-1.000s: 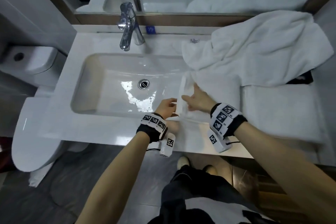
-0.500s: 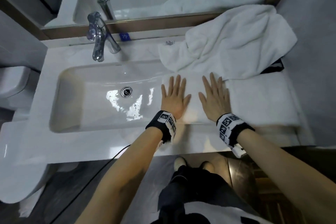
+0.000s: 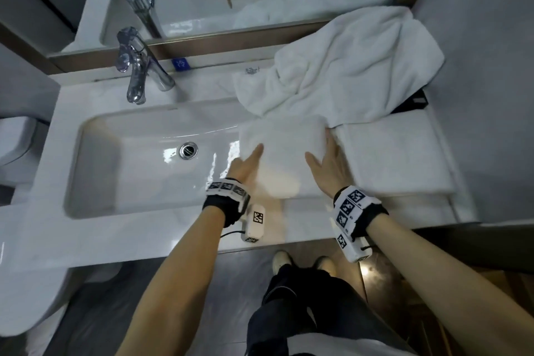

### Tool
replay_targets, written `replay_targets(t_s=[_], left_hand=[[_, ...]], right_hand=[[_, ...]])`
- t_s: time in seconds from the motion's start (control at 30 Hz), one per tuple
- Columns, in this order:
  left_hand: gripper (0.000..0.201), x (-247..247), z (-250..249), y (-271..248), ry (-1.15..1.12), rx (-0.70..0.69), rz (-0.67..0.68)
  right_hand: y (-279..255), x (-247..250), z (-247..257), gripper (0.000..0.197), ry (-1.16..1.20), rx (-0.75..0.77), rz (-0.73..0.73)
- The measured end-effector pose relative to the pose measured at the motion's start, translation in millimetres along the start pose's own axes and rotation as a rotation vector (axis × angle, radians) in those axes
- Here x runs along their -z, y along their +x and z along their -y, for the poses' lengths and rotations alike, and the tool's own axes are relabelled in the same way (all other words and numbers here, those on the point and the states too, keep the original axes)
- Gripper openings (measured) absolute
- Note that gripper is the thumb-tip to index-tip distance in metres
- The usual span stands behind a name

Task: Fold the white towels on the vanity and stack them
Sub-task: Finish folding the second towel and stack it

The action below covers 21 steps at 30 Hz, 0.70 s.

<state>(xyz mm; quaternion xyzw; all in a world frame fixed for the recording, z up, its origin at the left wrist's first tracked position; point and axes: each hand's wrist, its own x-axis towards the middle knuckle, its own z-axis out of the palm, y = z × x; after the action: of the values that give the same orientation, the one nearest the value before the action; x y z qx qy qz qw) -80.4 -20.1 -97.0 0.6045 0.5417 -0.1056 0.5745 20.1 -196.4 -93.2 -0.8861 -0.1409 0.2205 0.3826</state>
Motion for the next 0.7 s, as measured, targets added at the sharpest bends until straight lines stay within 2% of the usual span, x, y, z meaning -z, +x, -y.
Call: replay_targets(t_s=[0.03, 0.1, 0.17, 0.27, 0.37, 0.47, 0.57, 0.7], left_hand=[[0.109, 5, -1, -3, 0.045, 0.031, 0.015], [0.103, 10, -3, -5, 0.069, -0.017, 0.005], [0.086, 9, -7, -10, -0.007, -0.114, -0.010], [0.055, -5, -24, -26, -0.122, -0.224, 0.028], [0.056, -39, -44, -49, -0.057, -0.340, 0.097], [0.052, -89, -62, -68, -0.026, -0.440, 0.175], [0.043, -139, -74, -82, 0.024, -0.449, 0.197], [0.059, -179, -76, -96, 0.059, -0.442, 0.209]], right_hand=[[-2, 4, 1, 0.077, 0.025, -0.065, 0.010], [-4, 12, 4, 0.076, 0.051, -0.132, 0.061], [-5, 23, 8, 0.072, 0.135, -0.104, 0.077], [-7, 52, 10, 0.066, 0.294, -0.045, 0.015], [-8, 97, 1, 0.058, 0.339, -0.024, -0.101], [-7, 146, -20, 0.052, 0.257, -0.022, -0.234], [-4, 189, -44, 0.049, 0.014, -0.041, -0.346], [2, 214, -65, 0.045, -0.052, 0.020, -0.392]])
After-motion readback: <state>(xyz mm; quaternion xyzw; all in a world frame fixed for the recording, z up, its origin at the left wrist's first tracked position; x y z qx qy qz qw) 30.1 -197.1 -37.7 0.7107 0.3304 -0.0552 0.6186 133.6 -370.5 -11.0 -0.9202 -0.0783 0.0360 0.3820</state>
